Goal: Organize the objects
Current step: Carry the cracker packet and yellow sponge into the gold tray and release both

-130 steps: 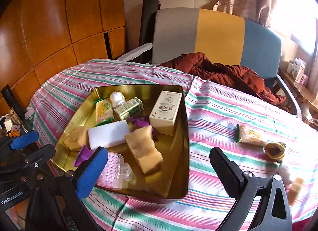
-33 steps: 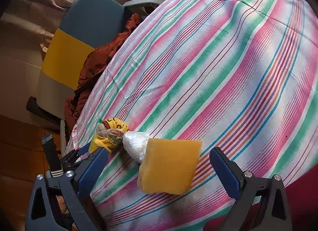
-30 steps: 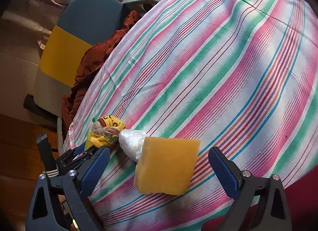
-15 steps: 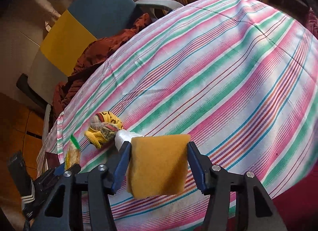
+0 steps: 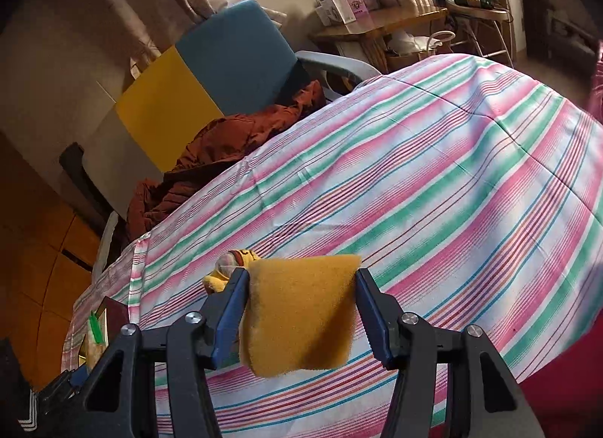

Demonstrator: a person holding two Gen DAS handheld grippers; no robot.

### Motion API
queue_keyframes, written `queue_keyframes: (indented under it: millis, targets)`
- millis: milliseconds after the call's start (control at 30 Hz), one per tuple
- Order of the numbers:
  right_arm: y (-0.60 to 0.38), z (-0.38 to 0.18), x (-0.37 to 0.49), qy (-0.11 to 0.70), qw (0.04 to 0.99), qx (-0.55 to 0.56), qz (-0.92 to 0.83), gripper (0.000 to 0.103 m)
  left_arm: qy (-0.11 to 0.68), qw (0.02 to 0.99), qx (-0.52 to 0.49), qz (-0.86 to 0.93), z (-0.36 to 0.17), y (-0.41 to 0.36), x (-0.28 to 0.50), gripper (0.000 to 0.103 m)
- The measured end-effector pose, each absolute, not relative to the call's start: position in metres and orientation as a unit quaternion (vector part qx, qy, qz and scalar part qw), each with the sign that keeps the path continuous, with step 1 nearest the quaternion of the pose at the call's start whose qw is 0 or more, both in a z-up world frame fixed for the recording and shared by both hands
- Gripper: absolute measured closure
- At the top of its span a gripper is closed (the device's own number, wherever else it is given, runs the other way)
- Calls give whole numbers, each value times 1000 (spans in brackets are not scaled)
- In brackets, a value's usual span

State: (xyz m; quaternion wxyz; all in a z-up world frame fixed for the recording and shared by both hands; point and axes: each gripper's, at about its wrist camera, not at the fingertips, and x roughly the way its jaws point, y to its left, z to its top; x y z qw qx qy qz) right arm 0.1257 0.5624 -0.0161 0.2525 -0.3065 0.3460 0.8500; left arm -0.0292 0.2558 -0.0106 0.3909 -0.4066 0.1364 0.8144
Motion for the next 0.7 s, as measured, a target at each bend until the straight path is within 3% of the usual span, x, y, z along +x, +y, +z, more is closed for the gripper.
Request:
queue_keyframes:
  millis: [700]
  targets:
    - [469,33,84,243,145,-309,908,45,85,295,-385,870,-1,121,-20,57]
